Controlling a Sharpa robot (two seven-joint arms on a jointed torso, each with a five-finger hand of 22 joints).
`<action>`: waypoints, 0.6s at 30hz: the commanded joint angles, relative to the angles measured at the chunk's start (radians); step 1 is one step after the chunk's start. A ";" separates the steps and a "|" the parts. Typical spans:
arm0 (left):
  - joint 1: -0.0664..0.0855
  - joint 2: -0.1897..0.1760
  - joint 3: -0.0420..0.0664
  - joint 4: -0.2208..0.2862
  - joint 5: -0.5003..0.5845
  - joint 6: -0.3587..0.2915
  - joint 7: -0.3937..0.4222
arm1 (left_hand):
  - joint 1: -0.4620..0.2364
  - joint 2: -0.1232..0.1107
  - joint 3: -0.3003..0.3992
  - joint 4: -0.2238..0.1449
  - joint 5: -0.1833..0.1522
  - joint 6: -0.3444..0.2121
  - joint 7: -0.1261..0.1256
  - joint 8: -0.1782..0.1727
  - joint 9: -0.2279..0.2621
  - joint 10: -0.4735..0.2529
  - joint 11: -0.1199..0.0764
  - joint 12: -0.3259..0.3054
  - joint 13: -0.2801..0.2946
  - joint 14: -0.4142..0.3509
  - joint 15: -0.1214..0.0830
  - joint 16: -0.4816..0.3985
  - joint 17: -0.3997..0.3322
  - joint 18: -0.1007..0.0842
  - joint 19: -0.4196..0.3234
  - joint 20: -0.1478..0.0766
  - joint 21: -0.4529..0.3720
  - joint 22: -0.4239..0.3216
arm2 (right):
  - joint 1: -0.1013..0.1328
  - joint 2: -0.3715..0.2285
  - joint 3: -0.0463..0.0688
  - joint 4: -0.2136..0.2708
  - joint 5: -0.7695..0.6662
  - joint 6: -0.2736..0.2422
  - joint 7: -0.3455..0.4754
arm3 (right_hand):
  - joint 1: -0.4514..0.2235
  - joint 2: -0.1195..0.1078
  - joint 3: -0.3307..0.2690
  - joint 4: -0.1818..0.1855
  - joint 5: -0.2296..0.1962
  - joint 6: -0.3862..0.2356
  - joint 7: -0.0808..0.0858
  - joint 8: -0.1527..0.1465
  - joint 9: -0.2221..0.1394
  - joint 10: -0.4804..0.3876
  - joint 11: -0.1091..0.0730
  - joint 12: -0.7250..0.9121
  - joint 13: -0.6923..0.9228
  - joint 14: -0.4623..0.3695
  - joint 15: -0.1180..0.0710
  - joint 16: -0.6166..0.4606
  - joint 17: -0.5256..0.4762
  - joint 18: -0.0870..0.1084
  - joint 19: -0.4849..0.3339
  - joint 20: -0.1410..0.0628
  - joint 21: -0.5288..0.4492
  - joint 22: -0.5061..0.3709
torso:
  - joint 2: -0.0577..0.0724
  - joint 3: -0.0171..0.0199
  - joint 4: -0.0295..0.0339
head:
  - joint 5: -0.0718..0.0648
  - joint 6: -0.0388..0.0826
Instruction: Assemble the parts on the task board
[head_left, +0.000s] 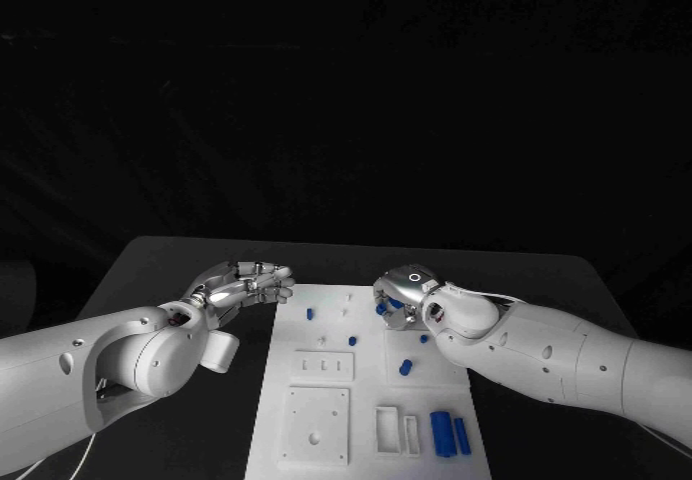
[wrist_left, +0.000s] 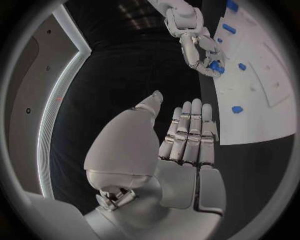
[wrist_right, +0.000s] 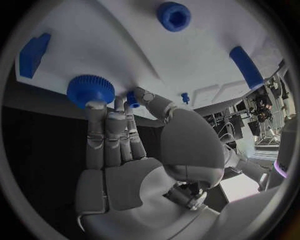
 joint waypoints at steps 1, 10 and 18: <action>0.001 0.003 0.000 0.001 -0.005 0.016 0.003 | 0.009 -0.003 -0.001 0.007 -0.004 0.005 -0.002 -0.005 -0.001 0.009 0.000 -0.004 -0.001 0.003 0.002 -0.007 0.002 0.012 0.000 0.007 -0.004 0.001 | -0.012 0.004 -0.008 0.008 0.022 0.037 -0.006 | 0.004 0.021 0.014 0.000 -0.005 0.016 -0.004 0.011 0.012 0.078 -0.012 0.007 0.005 -0.013 -0.022 0.007 -0.002 0.065 0.010 -0.022 0.013 0.025 | 0.000 -0.0002 0.0002 | -0.001 0.001; 0.001 0.003 0.000 0.000 -0.006 0.015 0.003 | 0.013 -0.003 -0.001 0.006 -0.003 0.005 -0.001 -0.005 -0.002 0.009 0.000 -0.006 -0.001 0.003 0.002 -0.008 0.002 0.012 0.000 0.008 -0.004 0.002 | -0.012 0.004 0.007 0.035 0.029 0.004 -0.047 | -0.001 0.025 0.027 -0.010 -0.005 0.029 -0.010 0.015 0.020 0.092 -0.017 0.007 0.020 -0.015 -0.027 0.011 -0.005 0.065 0.004 -0.027 0.041 0.025 | 0.000 -0.0006 -0.0007 | 0.001 0.003; 0.001 0.001 0.001 -0.001 -0.006 0.013 0.002 | 0.014 -0.003 -0.001 0.006 -0.003 0.005 -0.001 -0.006 -0.002 0.009 0.000 -0.006 -0.001 0.004 0.002 -0.008 0.002 0.012 0.000 0.008 -0.005 0.002 | -0.009 0.012 0.038 0.056 -0.010 -0.032 -0.102 | -0.003 0.022 0.034 -0.014 -0.005 0.035 -0.012 0.015 0.023 0.097 -0.019 0.006 0.027 -0.015 -0.029 0.013 -0.008 0.065 0.001 -0.029 0.054 0.024 | 0.000 -0.0001 -0.0009 | 0.004 0.008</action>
